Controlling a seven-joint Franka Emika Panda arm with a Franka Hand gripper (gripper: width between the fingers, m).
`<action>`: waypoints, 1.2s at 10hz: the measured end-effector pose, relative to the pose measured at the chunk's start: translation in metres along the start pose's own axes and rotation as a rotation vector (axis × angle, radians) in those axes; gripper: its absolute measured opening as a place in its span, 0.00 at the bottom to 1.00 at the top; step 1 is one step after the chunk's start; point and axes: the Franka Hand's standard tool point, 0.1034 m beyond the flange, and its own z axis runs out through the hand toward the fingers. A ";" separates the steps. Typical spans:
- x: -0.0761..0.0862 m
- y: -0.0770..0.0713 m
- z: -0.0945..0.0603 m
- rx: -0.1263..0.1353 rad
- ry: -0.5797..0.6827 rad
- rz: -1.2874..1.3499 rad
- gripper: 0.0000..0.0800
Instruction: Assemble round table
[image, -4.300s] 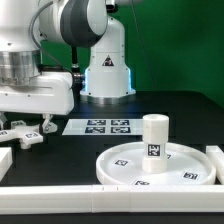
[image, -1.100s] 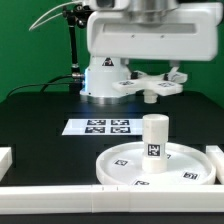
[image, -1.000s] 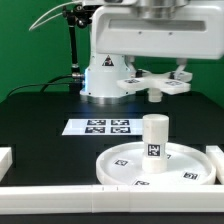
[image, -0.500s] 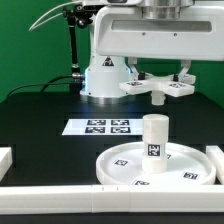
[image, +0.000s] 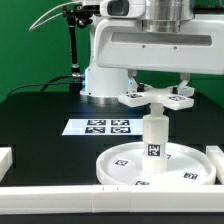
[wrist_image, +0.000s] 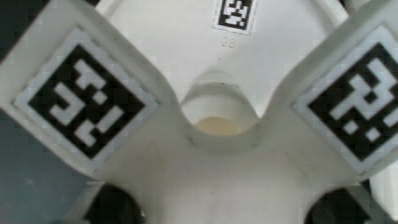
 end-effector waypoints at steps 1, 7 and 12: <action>-0.001 0.000 0.002 0.000 0.005 0.000 0.56; -0.001 0.001 0.010 -0.005 0.008 0.000 0.56; -0.003 0.002 0.018 -0.008 0.012 -0.001 0.56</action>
Offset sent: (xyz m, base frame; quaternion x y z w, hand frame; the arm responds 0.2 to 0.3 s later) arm -0.0042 0.0013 -0.0031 0.0011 0.0066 0.0072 1.0000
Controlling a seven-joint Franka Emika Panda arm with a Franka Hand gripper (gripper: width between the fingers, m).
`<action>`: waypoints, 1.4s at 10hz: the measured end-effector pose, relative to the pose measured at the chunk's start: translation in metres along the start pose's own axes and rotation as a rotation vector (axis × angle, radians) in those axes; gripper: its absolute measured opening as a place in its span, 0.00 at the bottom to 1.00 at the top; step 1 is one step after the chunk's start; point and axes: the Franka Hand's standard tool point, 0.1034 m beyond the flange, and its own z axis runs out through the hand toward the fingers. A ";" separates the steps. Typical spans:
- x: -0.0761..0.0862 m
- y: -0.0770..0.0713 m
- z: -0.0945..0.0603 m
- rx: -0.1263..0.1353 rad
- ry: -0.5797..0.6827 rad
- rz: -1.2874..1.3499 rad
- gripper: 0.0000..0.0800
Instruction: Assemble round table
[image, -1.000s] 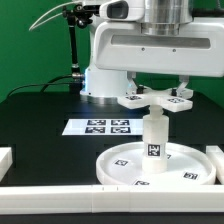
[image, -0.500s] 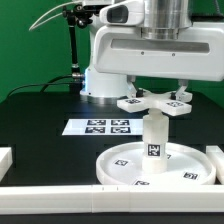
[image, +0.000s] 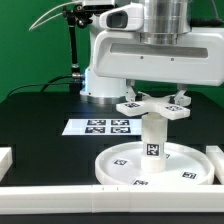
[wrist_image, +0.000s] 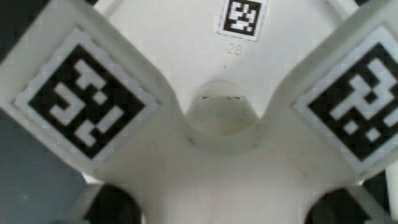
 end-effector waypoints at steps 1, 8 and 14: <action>0.000 0.000 0.003 -0.001 0.003 -0.001 0.56; 0.002 0.000 0.005 0.002 0.022 0.000 0.56; 0.003 0.001 0.005 0.008 0.021 0.061 0.56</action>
Offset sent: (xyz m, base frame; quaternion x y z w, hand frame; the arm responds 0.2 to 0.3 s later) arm -0.0049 -0.0019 -0.0105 -0.0037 0.0163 0.0023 0.9999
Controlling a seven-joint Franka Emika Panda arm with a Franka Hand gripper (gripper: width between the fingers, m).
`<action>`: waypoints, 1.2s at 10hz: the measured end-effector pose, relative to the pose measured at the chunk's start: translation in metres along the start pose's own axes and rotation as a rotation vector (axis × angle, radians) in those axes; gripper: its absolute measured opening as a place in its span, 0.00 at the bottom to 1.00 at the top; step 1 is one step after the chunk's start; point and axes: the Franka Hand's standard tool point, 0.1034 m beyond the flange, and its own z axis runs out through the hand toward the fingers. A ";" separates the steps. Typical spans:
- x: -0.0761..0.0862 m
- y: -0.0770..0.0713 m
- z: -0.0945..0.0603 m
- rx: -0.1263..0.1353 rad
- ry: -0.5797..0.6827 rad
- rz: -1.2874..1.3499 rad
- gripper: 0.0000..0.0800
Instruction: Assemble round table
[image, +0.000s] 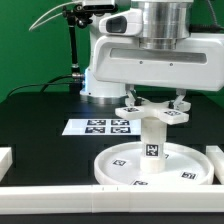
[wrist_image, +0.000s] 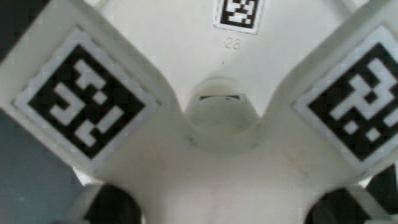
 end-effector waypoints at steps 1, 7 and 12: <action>0.001 0.000 0.000 0.015 -0.002 0.093 0.56; 0.002 -0.005 0.000 0.100 -0.008 0.676 0.56; 0.002 -0.005 0.001 0.101 -0.026 0.999 0.56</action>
Offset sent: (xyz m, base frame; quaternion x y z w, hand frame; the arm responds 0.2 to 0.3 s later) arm -0.0067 0.0094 -0.0046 0.0358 0.0057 0.3064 0.9512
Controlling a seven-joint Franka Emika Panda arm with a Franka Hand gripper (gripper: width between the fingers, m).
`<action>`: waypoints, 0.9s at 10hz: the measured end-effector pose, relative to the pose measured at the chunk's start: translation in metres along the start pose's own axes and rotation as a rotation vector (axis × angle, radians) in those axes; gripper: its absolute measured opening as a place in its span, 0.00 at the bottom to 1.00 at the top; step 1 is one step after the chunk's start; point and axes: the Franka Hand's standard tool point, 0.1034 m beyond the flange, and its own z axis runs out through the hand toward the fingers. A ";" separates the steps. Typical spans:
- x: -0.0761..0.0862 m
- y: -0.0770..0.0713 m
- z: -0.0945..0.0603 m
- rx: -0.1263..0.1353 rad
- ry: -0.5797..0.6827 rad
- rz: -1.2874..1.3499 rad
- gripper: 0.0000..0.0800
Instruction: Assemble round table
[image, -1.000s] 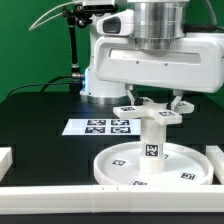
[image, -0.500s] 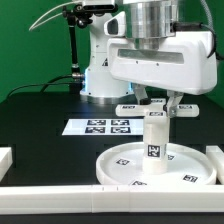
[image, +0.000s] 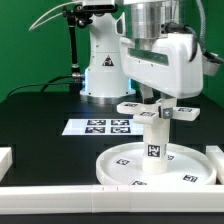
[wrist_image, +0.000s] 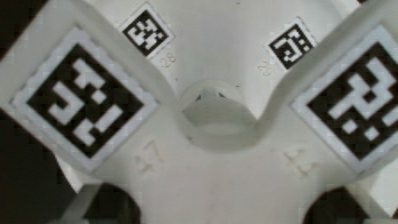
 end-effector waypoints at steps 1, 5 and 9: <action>0.000 0.000 0.000 0.000 0.000 0.053 0.56; 0.001 -0.001 0.001 0.034 -0.043 0.512 0.56; 0.001 0.000 0.001 0.063 -0.057 0.791 0.56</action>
Offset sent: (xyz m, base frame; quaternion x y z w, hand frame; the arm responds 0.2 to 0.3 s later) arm -0.0037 -0.0071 -0.0009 0.0307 -0.0129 0.2330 0.9719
